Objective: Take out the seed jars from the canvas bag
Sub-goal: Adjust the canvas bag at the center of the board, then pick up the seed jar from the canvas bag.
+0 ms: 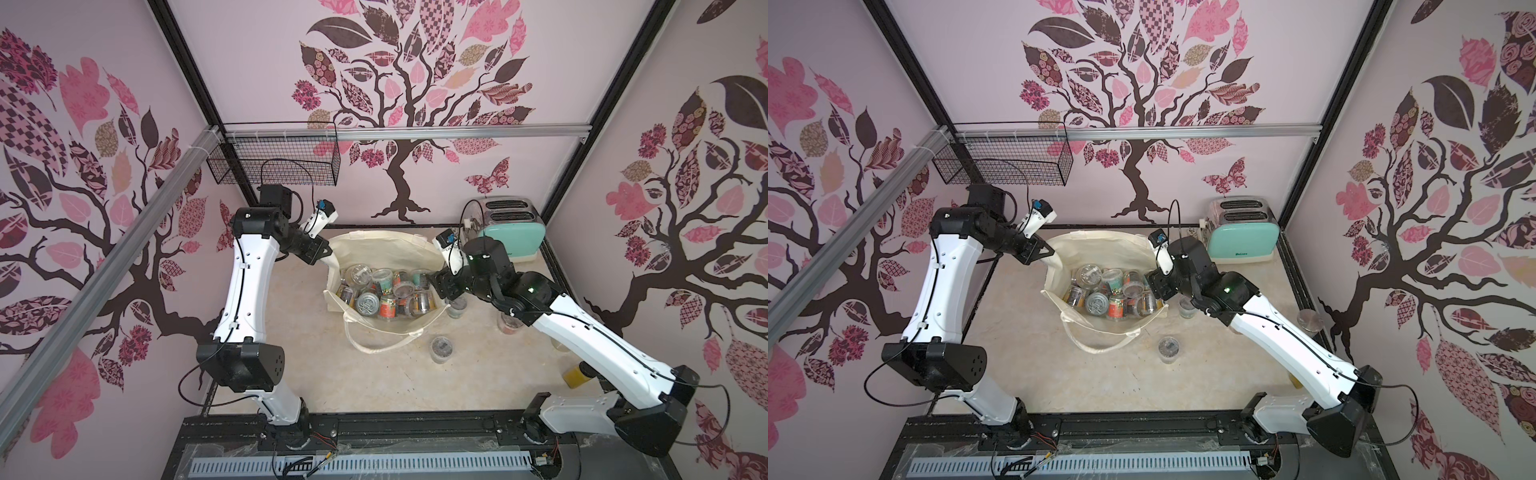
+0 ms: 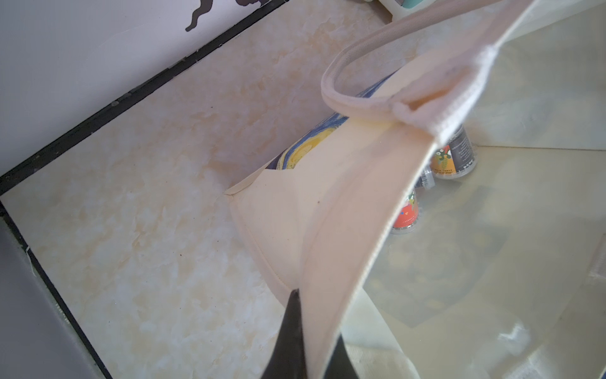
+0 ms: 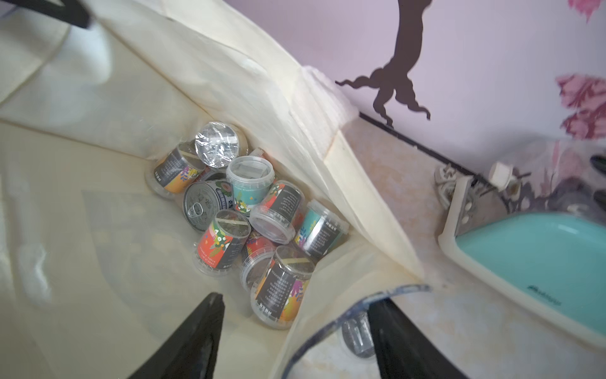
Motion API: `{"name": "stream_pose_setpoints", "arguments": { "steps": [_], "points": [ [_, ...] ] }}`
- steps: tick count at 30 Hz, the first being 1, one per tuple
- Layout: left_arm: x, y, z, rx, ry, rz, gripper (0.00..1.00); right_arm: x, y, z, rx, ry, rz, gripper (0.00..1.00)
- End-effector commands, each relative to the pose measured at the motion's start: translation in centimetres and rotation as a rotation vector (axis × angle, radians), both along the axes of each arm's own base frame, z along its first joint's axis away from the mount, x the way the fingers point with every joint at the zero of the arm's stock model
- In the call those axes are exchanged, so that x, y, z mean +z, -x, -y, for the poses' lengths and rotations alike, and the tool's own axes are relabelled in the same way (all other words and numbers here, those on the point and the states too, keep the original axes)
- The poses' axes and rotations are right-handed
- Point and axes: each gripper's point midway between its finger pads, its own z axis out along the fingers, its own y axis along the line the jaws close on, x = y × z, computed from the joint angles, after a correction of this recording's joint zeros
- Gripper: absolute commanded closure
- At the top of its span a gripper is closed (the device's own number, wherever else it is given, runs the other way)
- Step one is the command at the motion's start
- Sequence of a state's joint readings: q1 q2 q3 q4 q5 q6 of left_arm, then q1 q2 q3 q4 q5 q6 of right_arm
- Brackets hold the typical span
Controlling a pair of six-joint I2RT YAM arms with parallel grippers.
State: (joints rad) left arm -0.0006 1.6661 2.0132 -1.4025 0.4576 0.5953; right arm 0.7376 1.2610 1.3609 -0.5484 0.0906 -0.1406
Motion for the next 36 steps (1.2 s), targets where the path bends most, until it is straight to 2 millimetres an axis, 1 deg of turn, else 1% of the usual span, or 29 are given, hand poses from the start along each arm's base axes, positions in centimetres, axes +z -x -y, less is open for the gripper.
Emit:
{"name": "stream_pose_setpoints", "arguments": {
  "steps": [1, 2, 5, 8, 9, 11, 13, 18, 21, 24, 28, 33, 36],
  "points": [
    [4.6, -0.9, 1.9, -0.091, 0.083, 0.192, 1.00, 2.7, 2.0, -1.7, 0.288, 0.117, 0.218, 0.27],
    [4.9, -0.7, 2.0, -0.095, 0.085, 0.199, 1.00, 2.4, 2.5, -2.3, 0.358, 0.140, 0.224, 0.28],
    [5.2, -0.1, 2.1, -0.116, 0.088, 0.203, 1.00, 2.0, 2.9, -3.9, 0.454, 0.162, 0.191, 0.30],
    [5.0, 0.5, 2.4, -0.134, 0.096, 0.195, 1.00, 1.6, 3.7, -5.9, 0.575, 0.199, 0.200, 0.32],
    [4.9, 0.6, 2.5, -0.141, 0.101, 0.192, 1.00, 1.5, 3.8, -6.5, 0.605, 0.219, 0.221, 0.32],
    [4.8, 1.0, 2.8, -0.157, 0.115, 0.186, 1.00, 0.6, 3.8, -7.5, 0.660, 0.268, 0.235, 0.32],
    [5.0, 1.4, 3.0, -0.172, 0.128, 0.189, 1.00, -0.2, 3.3, -8.1, 0.690, 0.337, 0.249, 0.32],
    [5.6, 1.8, 3.6, -0.195, 0.166, 0.194, 1.00, -4.5, 1.5, -8.7, 0.701, 0.568, 0.241, 0.29],
    [5.8, 2.0, 3.8, -0.202, 0.179, 0.194, 1.00, -7.4, 0.7, -8.4, 0.717, 0.676, 0.187, 0.24],
    [6.0, 2.1, 3.9, -0.207, 0.185, 0.197, 1.00, -9.7, -0.3, -8.0, 0.718, 0.776, 0.143, 0.17],
    [6.1, 2.5, 4.2, -0.223, 0.207, 0.191, 1.00, -11.6, -1.4, -8.1, 0.713, 0.847, 0.102, 0.13],
    [6.2, 3.1, 4.6, -0.249, 0.222, 0.187, 1.00, -14.0, -3.8, -8.6, 0.658, 0.921, 0.090, 0.11],
    [6.1, 3.3, 4.6, -0.259, 0.220, 0.188, 1.00, -14.6, -4.8, -9.3, 0.626, 0.917, 0.090, 0.10]
  ]
}}
